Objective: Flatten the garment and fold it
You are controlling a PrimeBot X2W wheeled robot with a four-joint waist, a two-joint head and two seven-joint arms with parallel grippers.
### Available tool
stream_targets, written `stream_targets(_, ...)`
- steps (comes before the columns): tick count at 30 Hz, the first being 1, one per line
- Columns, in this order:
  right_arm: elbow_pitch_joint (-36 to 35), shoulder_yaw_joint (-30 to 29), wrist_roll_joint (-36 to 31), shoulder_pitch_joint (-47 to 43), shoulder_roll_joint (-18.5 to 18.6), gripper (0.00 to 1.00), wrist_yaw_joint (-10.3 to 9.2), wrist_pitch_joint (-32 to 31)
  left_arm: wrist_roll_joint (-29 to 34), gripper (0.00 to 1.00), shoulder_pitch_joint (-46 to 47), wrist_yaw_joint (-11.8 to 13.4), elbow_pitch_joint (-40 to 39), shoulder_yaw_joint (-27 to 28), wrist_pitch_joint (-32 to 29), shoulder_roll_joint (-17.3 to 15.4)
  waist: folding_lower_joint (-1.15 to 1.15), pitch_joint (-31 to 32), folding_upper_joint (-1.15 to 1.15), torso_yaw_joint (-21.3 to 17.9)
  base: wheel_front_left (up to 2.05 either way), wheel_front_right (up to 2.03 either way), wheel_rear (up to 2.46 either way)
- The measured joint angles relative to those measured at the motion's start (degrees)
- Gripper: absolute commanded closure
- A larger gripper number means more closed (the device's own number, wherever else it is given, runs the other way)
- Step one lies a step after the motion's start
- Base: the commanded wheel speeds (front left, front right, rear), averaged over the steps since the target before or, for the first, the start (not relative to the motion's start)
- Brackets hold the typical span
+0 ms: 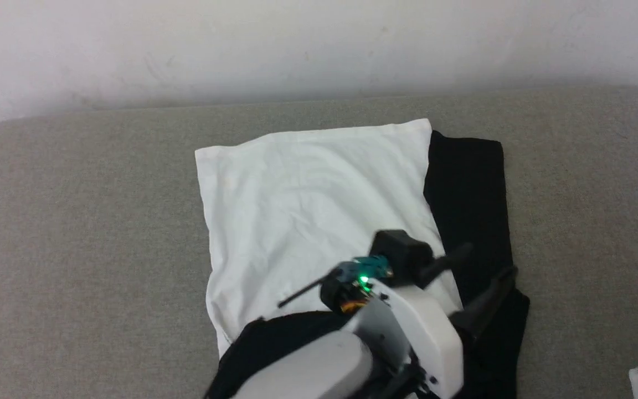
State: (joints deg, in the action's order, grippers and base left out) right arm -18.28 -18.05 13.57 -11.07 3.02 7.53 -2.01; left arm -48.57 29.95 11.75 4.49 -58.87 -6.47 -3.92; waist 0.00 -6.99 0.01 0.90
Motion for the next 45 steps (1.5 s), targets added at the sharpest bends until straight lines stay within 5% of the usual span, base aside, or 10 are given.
stream_targets(4,-0.4,-0.2,0.0,-0.9,0.0,0.0,0.01,-0.1,3.3,0.0,0.4,3.2,-8.2,4.8,3.6,-8.3,0.0,1.1,0.0,0.8,0.0,0.0,0.0)
stream_targets(12,-0.4,0.1,0.1,-2.3,0.0,0.0,0.01,0.0,10.6,0.0,-10.3,16.9,-24.4,17.3,11.9,-28.7,0.0,2.5,0.0,1.6,0.0,0.0,0.0)
stream_targets(14,-0.4,0.0,0.3,-2.5,0.0,0.0,0.01,0.1,10.6,0.0,-15.0,19.9,-28.0,20.6,15.1,-31.3,-0.01,2.6,0.0,1.8,0.0,0.0,0.0)
stream_targets(20,0.3,0.3,1.1,-3.4,0.0,0.0,0.01,0.6,11.9,0.0,-27.8,23.2,-32.0,25.6,20.2,-37.5,0.0,3.1,0.0,2.6,0.0,0.0,0.0)
stream_targets(24,0.8,0.8,1.6,-4.0,0.0,0.0,0.01,1.2,14.9,0.0,-35.9,26.0,-32.6,29.8,21.1,-37.7,0.0,3.6,-0.01,2.8,0.0,0.0,0.0)
stream_targets(27,1.2,1.0,2.2,-4.8,0.0,0.0,0.01,1.6,17.0,0.0,-41.8,27.6,-33.6,35.1,21.1,-33.5,-0.01,3.9,-0.01,2.9,0.0,0.0,0.0)
stream_targets(39,1.5,1.5,2.5,-5.4,0.0,0.0,0.01,2.0,21.7,0.0,-48.7,15.9,-30.4,42.4,21.2,-25.1,-0.01,3.1,-0.01,3.3,0.0,0.0,0.0)
stream_targets(45,-1.8,3.1,0.0,0.7,0.0,0.0,0.0,-1.1,22.8,0.0,-46.5,12.7,-30.4,44.4,21.2,-22.4,0.0,0.7,-0.01,2.7,0.0,0.0,0.0)
